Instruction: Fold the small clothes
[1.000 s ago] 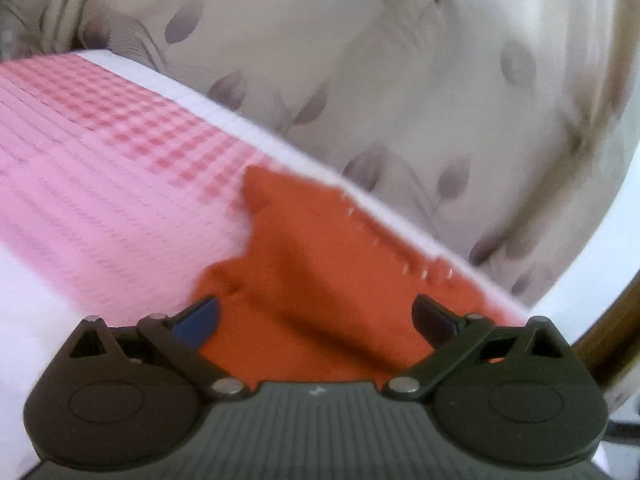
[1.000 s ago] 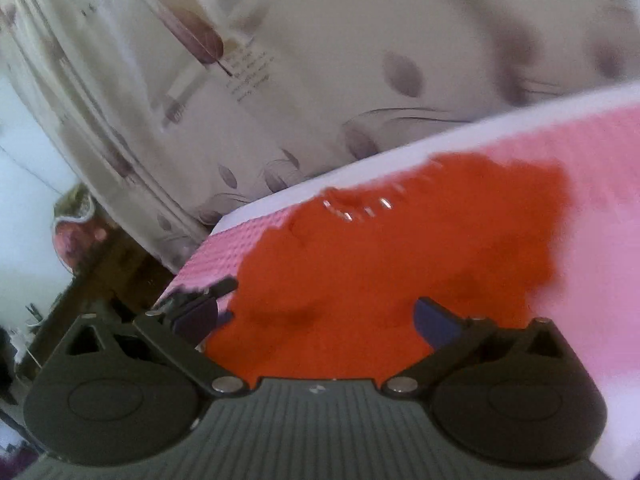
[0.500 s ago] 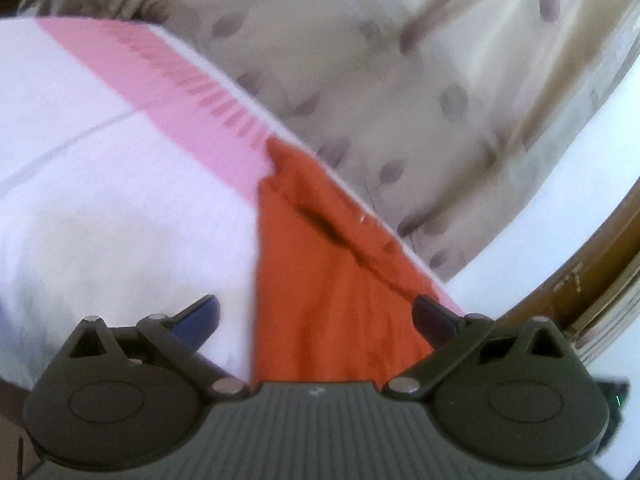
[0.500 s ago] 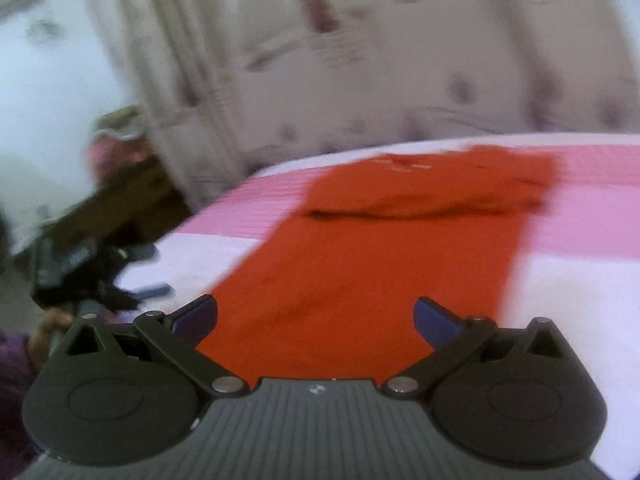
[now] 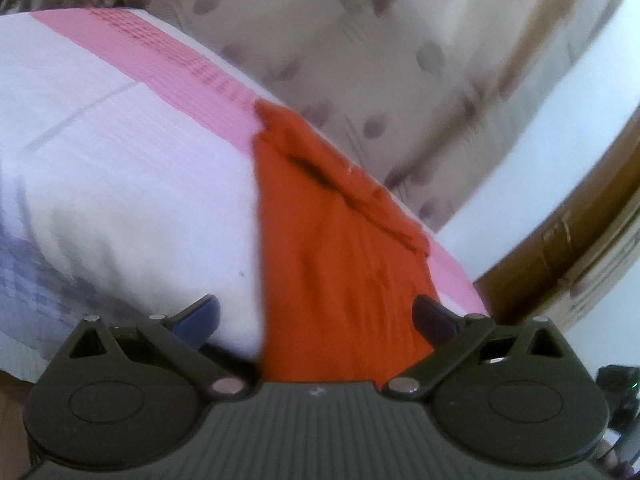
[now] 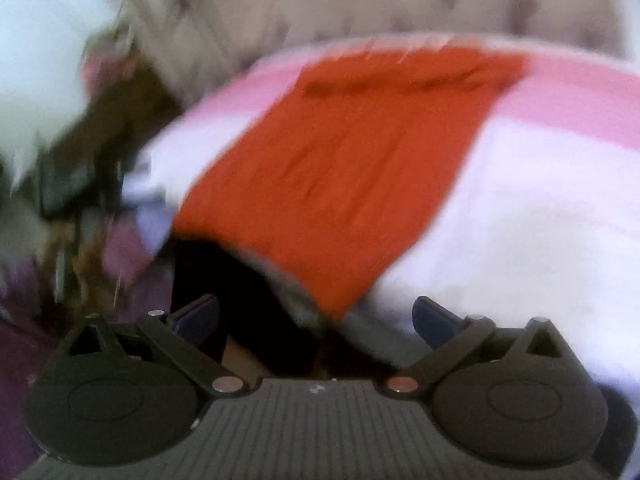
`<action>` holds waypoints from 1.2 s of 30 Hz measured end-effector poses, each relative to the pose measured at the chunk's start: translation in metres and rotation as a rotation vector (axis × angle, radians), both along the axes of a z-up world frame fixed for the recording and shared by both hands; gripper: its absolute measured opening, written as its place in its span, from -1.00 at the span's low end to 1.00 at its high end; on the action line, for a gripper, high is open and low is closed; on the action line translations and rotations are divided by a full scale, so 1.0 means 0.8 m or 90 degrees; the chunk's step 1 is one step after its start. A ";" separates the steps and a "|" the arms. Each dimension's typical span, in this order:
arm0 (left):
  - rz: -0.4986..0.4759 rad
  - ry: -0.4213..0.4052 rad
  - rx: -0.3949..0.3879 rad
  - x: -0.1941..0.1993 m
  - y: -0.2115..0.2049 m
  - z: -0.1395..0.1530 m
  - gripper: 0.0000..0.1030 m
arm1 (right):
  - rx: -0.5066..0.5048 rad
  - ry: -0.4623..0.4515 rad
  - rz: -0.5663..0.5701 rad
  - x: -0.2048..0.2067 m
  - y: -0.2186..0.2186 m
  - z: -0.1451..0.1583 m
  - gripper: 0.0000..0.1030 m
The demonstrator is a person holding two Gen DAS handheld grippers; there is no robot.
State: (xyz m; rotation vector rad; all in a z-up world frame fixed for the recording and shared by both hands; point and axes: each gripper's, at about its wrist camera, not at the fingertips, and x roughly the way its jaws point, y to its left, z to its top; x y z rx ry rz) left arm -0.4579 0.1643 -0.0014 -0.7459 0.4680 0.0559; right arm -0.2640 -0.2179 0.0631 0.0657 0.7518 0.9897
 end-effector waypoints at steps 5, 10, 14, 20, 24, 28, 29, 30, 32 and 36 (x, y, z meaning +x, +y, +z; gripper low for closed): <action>-0.015 0.001 -0.009 0.016 -0.010 -0.016 1.00 | 0.081 0.016 -0.081 0.025 0.003 -0.035 1.00; -0.048 0.001 -0.016 0.018 -0.014 -0.019 0.99 | 0.100 0.030 -0.057 0.015 0.041 -0.071 0.88; -0.072 0.022 -0.011 0.025 -0.021 -0.028 0.98 | 0.114 0.005 -0.057 0.000 0.043 -0.076 0.91; -0.091 0.055 -0.052 0.039 -0.022 -0.050 -0.09 | 0.149 0.067 -0.047 0.009 0.041 -0.088 0.87; -0.091 0.043 -0.043 0.034 -0.027 -0.053 -0.71 | 0.179 0.136 -0.051 0.018 0.043 -0.107 0.28; -0.076 -0.004 -0.025 0.023 -0.032 -0.036 -0.80 | 0.208 0.174 -0.078 0.025 0.040 -0.116 -0.59; -0.071 -0.015 -0.025 0.023 -0.032 -0.029 -0.80 | 0.231 0.178 -0.083 0.026 0.036 -0.115 -0.61; -0.071 -0.023 -0.022 0.024 -0.032 -0.024 -0.80 | 0.250 0.181 -0.088 0.027 0.031 -0.111 -0.62; -0.087 -0.034 0.008 0.027 -0.034 -0.012 -0.80 | 0.275 0.181 -0.091 0.029 0.024 -0.102 -0.62; -0.108 -0.002 0.038 0.043 -0.042 -0.014 -0.63 | 0.251 0.182 -0.081 0.036 0.026 -0.100 -0.57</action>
